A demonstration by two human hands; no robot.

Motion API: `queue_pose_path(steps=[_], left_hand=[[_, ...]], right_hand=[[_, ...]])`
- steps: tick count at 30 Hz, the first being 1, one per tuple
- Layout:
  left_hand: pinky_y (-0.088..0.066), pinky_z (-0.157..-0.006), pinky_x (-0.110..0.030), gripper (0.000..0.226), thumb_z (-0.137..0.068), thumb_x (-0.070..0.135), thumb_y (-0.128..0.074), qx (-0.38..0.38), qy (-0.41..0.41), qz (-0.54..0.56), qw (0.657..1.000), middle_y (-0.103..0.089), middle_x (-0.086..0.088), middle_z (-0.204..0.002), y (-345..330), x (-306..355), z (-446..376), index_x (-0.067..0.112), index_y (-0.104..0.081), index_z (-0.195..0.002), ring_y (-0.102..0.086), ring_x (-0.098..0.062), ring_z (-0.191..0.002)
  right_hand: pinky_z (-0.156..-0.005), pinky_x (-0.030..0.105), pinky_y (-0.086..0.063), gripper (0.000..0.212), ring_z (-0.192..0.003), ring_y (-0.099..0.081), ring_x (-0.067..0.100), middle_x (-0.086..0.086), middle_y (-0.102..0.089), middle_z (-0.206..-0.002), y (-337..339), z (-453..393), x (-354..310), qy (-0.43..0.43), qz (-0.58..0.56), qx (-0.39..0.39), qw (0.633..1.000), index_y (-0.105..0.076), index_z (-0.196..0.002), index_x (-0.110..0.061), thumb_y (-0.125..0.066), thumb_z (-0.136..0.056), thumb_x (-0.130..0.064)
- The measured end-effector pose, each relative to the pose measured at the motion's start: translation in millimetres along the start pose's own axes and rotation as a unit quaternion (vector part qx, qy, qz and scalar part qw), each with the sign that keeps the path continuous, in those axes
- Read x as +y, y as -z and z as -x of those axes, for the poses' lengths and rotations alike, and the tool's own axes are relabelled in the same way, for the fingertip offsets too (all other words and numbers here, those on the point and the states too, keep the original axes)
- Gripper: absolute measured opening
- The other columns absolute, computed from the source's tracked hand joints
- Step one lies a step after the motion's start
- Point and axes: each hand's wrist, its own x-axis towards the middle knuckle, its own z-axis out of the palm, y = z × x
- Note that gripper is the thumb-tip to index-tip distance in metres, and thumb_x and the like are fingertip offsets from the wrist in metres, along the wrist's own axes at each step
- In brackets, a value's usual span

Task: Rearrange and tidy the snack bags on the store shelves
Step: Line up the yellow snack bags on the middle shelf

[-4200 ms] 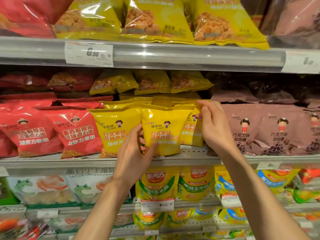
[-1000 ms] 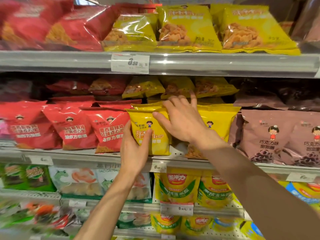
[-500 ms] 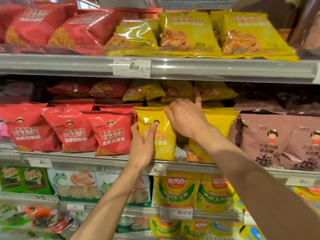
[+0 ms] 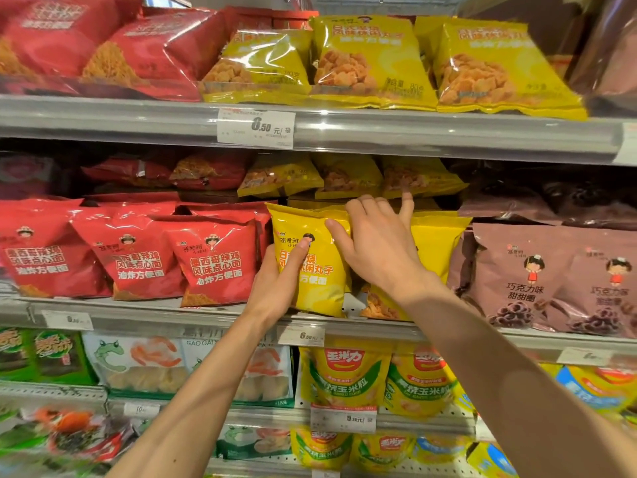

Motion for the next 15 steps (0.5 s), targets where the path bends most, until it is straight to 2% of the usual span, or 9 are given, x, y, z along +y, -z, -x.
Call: queue_pose_path(steps=[4,8,11,13,15], left_hand=[[-0.042,-0.104,-0.037,0.074,-0.083,0.087,-0.045,0.018,0.02,-0.022,0.999,-0.062,0.018,-0.128,-3.5,7.6,4.4,0.037,-0.049,-0.137,-0.058,-0.013,-0.125],[-0.034,-0.104,-0.038,0.081,-0.093,0.076,-0.041,0.029,0.059,-0.057,0.996,-0.052,-0.004,-0.15,-8.7,18.1,9.9,0.022,-0.034,-0.153,-0.046,-0.03,-0.141],[-0.035,-0.1,-0.037,0.077,-0.093,0.076,-0.042,0.042,0.055,-0.058,0.996,-0.055,-0.005,-0.147,-9.4,15.7,10.3,0.023,-0.037,-0.149,-0.05,-0.032,-0.137],[-0.039,-0.104,-0.039,0.078,-0.091,0.078,-0.043,0.06,0.047,-0.062,0.995,-0.059,-0.003,-0.142,-9.6,11.4,9.7,0.024,-0.036,-0.147,-0.055,-0.032,-0.133],[-0.042,-0.108,-0.041,0.083,-0.091,0.077,-0.046,0.088,0.002,-0.066,0.994,-0.059,0.0,-0.143,-10.1,5.8,12.0,0.023,-0.029,-0.152,-0.056,-0.027,-0.133]], right_hand=[[-0.118,0.068,-0.014,0.055,-0.122,-0.061,0.031,0.009,-0.07,-0.124,-0.8,-5.0,-1.2,-0.013,0.009,-0.01,1.0,-0.068,-0.12,-0.013,-0.035,-0.106,-0.054],[-0.118,0.069,-0.016,0.053,-0.126,-0.059,0.032,0.01,-0.07,-0.126,-7.9,-4.6,-3.3,-0.021,0.018,0.011,1.0,-0.068,-0.122,-0.013,-0.037,-0.106,-0.053],[-0.12,0.068,-0.016,0.058,-0.134,-0.053,0.033,0.011,-0.065,-0.134,-12.7,2.3,-2.4,-0.016,0.004,0.049,0.999,-0.06,-0.136,-0.013,-0.033,-0.105,-0.054],[-0.123,0.064,-0.013,0.06,-0.143,-0.045,0.033,0.013,-0.058,-0.144,-10.7,8.9,-1.9,-0.008,-0.012,0.069,0.998,-0.054,-0.144,-0.012,-0.034,-0.106,-0.053],[-0.126,0.061,-0.01,0.059,-0.15,-0.036,0.033,0.014,-0.05,-0.153,-7.9,19.5,1.7,-0.009,-0.026,0.1,0.995,-0.051,-0.148,-0.011,-0.038,-0.106,-0.05]])
